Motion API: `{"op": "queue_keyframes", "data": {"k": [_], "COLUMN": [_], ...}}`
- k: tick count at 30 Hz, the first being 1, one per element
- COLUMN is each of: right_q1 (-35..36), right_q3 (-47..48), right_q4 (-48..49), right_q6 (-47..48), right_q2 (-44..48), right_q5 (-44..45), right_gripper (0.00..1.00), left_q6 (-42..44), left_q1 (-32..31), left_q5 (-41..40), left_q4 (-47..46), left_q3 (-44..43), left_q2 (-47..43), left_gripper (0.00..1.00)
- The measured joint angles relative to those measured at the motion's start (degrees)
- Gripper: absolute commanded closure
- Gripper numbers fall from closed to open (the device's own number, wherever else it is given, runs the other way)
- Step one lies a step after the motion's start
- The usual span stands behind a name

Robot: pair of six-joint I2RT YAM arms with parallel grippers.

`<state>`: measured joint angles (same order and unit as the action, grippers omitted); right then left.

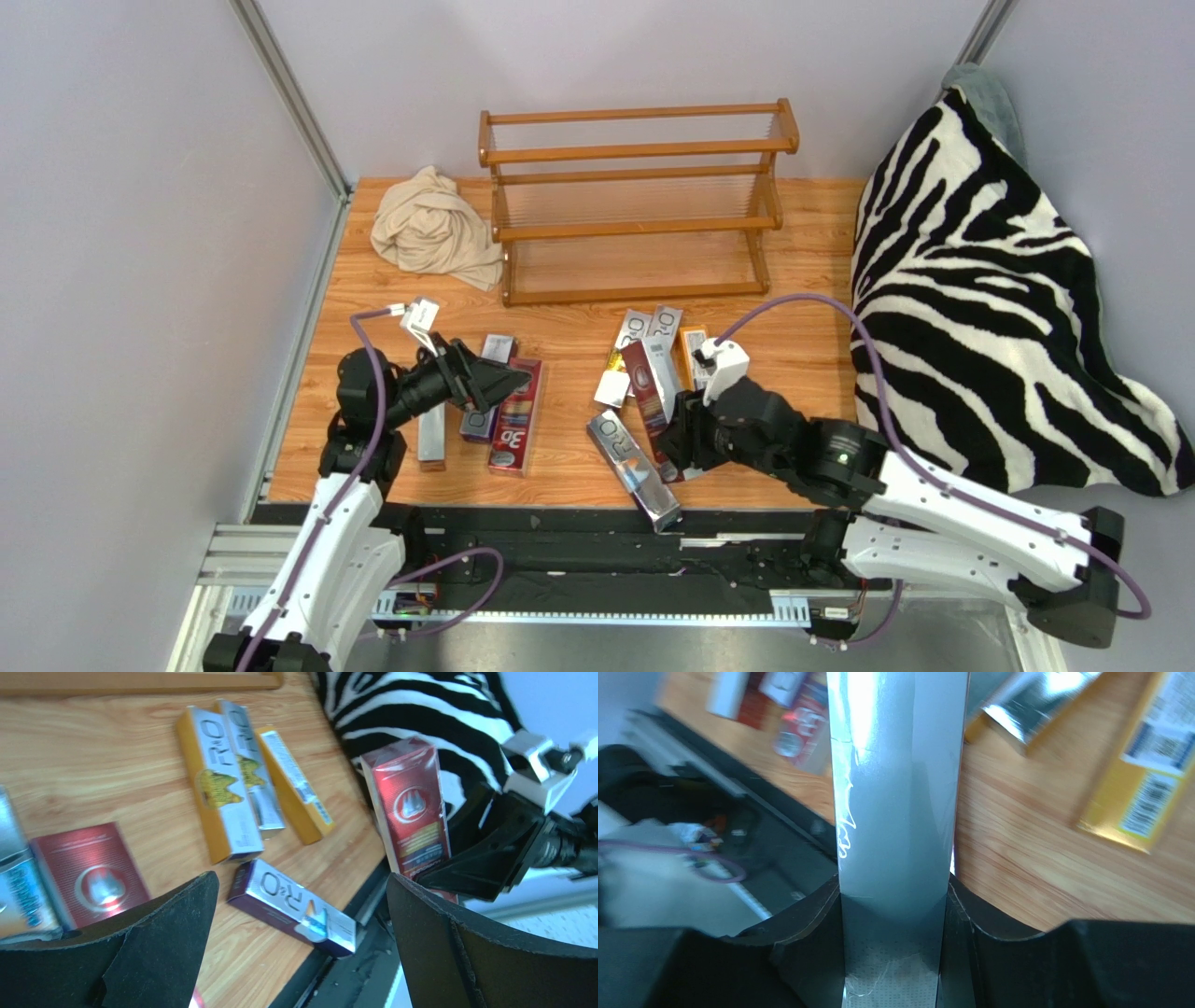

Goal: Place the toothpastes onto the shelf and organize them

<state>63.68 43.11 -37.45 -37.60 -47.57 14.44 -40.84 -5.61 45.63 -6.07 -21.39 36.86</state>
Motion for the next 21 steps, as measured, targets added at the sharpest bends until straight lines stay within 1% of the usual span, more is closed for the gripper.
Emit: {"op": "queue_keyframes", "data": {"k": [2,4,8,14,20,21], "right_q1": [0.0,0.0,0.0,0.04,0.04,0.02], "right_q3": [-0.11,-0.11,-0.11,-0.11,-0.11,-0.11], "right_q4": [4.17,8.44,16.72,23.67,27.8,27.87], "right_q6": [0.87,1.25,1.44,1.42,1.2,1.18], "right_q2": [3.56,5.14,4.35,-0.59,-1.88,-1.88], "right_q5": [-4.15,-8.37,-16.57,-25.11,-30.29,-30.67], "right_gripper": [0.73,0.73,0.74,0.74,0.73,0.73], "left_q6": [-2.89,-4.52,-6.1,-5.57,-4.63,-4.66], "left_q1": [-0.92,-2.69,-9.53,-18.58,-22.71,-23.43], "left_q5": [2.71,4.15,5.99,6.82,5.95,5.9], "left_q4": [-5.07,-8.39,-13.11,-15.74,-17.16,-17.64], "left_q3": [1.07,1.16,0.59,-4.13,-6.51,-6.56], "left_q2": [-0.13,-0.57,-1.64,1.44,6.49,7.43], "left_gripper": [0.01,0.01,0.01,0.03,0.08,0.11]}}
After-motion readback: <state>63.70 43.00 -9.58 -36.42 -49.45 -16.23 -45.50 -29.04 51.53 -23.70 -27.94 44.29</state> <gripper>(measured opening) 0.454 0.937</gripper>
